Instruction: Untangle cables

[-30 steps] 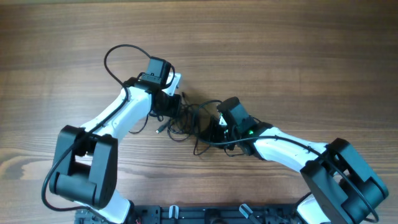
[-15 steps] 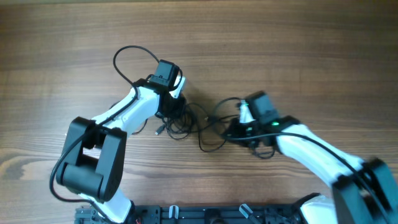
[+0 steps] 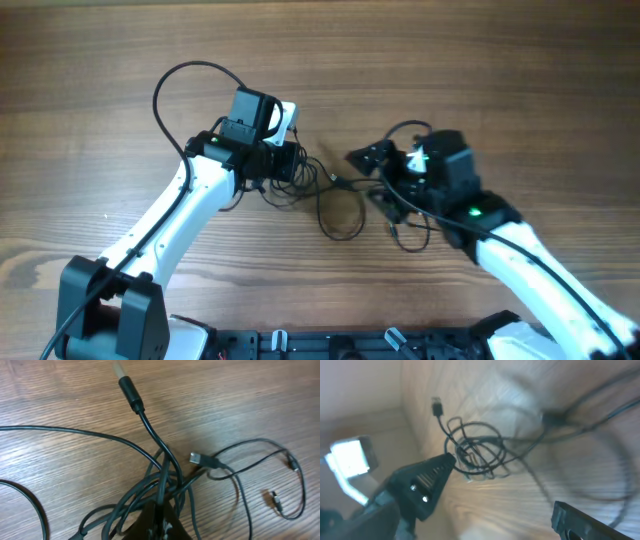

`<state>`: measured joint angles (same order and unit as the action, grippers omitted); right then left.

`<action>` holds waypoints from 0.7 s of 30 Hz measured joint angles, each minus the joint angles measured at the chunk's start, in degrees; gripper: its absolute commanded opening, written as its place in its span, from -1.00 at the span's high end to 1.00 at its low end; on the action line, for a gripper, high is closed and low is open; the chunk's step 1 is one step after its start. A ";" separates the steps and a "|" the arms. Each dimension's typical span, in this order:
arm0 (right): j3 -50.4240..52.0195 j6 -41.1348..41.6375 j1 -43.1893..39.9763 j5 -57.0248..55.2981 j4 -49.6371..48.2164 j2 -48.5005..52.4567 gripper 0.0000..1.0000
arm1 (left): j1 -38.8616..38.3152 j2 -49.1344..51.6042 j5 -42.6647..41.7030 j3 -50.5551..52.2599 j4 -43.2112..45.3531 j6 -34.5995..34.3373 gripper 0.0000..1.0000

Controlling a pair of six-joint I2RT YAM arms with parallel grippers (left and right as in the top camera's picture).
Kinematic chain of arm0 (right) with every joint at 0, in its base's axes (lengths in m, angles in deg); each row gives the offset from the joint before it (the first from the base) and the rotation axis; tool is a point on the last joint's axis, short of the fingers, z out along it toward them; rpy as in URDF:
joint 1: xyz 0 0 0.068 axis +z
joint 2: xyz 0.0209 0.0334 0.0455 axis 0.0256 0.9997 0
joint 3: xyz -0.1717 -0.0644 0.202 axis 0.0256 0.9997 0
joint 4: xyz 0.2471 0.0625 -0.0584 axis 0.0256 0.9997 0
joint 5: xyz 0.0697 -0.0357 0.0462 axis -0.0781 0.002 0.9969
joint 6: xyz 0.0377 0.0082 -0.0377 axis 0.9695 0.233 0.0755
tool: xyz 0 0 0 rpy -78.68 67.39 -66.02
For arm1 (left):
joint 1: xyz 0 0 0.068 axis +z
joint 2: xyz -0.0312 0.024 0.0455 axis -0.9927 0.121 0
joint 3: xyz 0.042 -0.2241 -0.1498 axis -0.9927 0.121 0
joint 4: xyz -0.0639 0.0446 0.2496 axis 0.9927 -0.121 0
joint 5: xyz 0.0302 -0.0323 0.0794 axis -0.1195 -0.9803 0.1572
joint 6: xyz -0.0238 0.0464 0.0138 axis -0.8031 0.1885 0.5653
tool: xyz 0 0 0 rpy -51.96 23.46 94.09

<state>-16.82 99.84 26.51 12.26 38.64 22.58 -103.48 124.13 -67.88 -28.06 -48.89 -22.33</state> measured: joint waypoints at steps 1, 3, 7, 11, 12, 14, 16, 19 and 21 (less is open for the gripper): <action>-0.13 5.18 1.77 0.26 -4.74 3.48 -0.99 | 0.00 -0.02 -0.90 0.00 -0.02 -0.37 0.92; -0.04 11.10 4.48 0.46 -12.24 9.31 -0.87 | 0.00 -0.15 -1.75 0.00 -0.09 -0.87 0.92; -0.07 19.02 5.90 -0.70 -16.02 18.51 -0.49 | 0.00 -0.55 -2.16 0.00 -0.39 -1.25 0.92; -0.02 24.24 5.95 -1.95 -22.51 23.41 0.12 | 0.00 -0.76 -2.34 0.00 -0.68 -1.46 0.92; -0.02 25.09 5.97 -2.23 -23.45 24.04 0.45 | 0.00 -0.76 -2.34 0.00 -0.68 -1.46 0.92; -0.02 26.75 6.08 -3.67 -23.89 24.74 0.90 | 0.00 -0.76 -2.64 0.00 -0.68 -1.46 0.92; -0.02 26.62 6.05 -6.29 -23.98 25.16 0.91 | 0.00 -0.87 -3.43 0.00 -0.52 -1.49 0.92; -0.02 18.18 3.26 -9.27 -32.39 25.40 0.91 | 0.42 -2.80 -3.85 0.00 0.35 -2.19 0.92; -0.26 10.95 -1.57 -8.61 -31.17 24.46 0.91 | 2.19 -5.55 -3.80 0.00 0.35 -3.67 0.92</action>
<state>-17.09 110.79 24.93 3.65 7.47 47.04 -101.29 118.57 -71.68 -28.06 -48.54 -26.00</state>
